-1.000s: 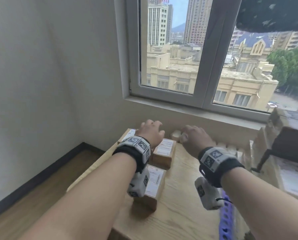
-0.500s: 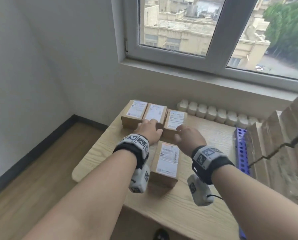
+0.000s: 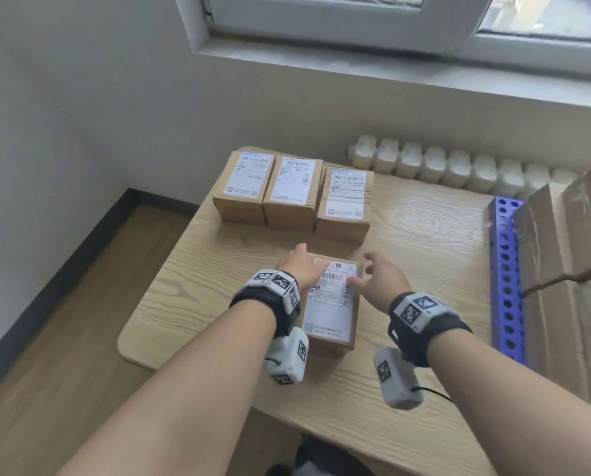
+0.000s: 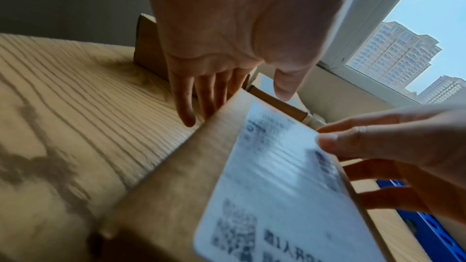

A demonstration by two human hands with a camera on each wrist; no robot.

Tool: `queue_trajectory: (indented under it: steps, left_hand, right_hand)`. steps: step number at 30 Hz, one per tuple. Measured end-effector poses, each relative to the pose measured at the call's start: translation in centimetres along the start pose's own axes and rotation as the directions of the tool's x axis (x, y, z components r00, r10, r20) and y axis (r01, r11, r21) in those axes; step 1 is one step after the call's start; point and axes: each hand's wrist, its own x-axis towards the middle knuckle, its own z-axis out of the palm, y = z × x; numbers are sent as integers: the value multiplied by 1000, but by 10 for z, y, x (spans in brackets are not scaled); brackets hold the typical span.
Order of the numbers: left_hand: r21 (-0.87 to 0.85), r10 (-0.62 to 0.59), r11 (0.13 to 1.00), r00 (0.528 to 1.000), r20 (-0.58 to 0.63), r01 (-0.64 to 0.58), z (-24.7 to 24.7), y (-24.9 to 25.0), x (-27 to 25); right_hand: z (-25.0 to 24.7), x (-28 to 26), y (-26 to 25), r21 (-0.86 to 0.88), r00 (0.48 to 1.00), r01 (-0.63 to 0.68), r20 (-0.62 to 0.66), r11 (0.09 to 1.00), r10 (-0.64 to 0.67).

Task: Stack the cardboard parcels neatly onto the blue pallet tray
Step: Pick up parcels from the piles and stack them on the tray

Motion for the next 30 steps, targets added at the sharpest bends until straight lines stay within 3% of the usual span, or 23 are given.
queue_trajectory:
  steps: [3,9,18,25,30]
  left_hand:
    - [-55,-14,998,1000,12,15,10,-4,11]
    - [-438,-88,889,990,112,129,25,-30,24]
    - [-512,-122,845,988,97,155,31,-34,23]
    - [-610,-79,780,989,124,138,41,-46,24]
    - [-600,21,798,991,131,62,42,-29,-29]
  right_hand:
    - [7,8,15,173,996,-65,68,983,54]
    - [20,14,34,441,979,-152,189,884,74]
    - [25,9,34,545,947,-274,297,792,124]
    - [19,-13,36,639,972,-225,203,736,121]
    - [16,-46,49,698,985,-163,81,698,149]
